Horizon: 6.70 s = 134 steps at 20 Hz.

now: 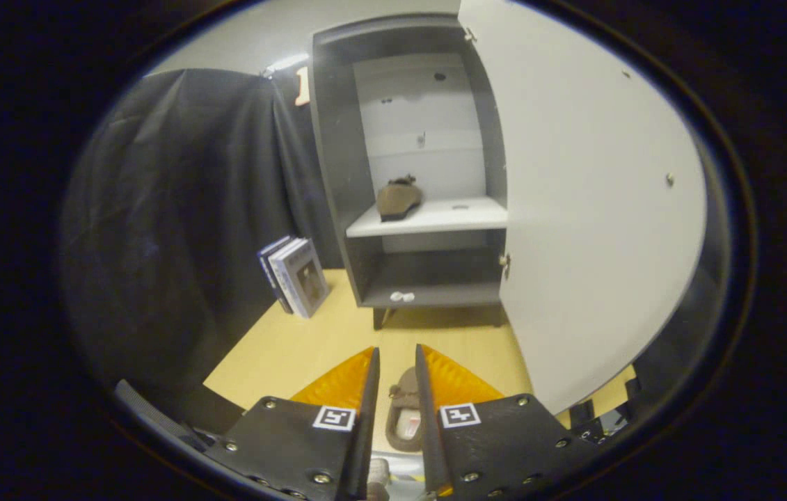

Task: Open the shoe cabinet door, grab the shoes and put them into the shoe cabinet, then close the shoe cabinet door.

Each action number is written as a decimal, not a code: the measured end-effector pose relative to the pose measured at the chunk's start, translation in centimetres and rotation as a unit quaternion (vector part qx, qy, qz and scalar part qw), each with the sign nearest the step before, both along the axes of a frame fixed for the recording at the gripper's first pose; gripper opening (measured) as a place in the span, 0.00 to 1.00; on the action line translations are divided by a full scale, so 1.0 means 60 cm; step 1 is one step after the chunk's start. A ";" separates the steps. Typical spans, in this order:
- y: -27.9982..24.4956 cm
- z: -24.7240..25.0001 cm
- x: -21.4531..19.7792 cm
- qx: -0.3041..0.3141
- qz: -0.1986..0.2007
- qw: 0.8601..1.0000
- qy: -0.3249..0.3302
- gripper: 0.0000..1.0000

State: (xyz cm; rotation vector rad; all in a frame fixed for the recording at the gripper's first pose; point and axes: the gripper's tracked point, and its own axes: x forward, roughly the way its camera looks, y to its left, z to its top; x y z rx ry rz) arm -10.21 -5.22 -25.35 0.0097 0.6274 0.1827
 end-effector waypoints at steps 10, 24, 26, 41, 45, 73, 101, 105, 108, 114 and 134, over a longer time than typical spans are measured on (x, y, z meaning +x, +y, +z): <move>0.039 -0.326 -0.018 -0.030 -0.015 0.985 0.170 0.30; 0.022 -0.492 0.037 -0.108 -0.032 0.981 0.159 0.36; 0.015 -0.468 0.047 -0.113 -0.035 0.983 0.143 0.10; -0.008 -0.257 0.202 -0.132 -0.132 0.982 0.016 0.01; -0.006 -0.121 0.271 -0.139 -0.167 0.974 -0.070 0.01; -0.038 0.144 0.781 -0.164 -0.105 0.957 -0.215 0.00; -0.064 0.127 0.748 -0.164 -0.131 0.963 -0.172 0.68; -0.069 0.144 0.730 -0.162 -0.147 0.960 -0.173 0.79; -0.072 0.169 0.697 -0.160 -0.155 0.957 -0.185 0.80; -0.057 0.237 0.589 -0.146 -0.163 0.949 -0.227 0.80; -0.062 0.373 0.187 -0.073 -0.088 0.947 -0.302 0.80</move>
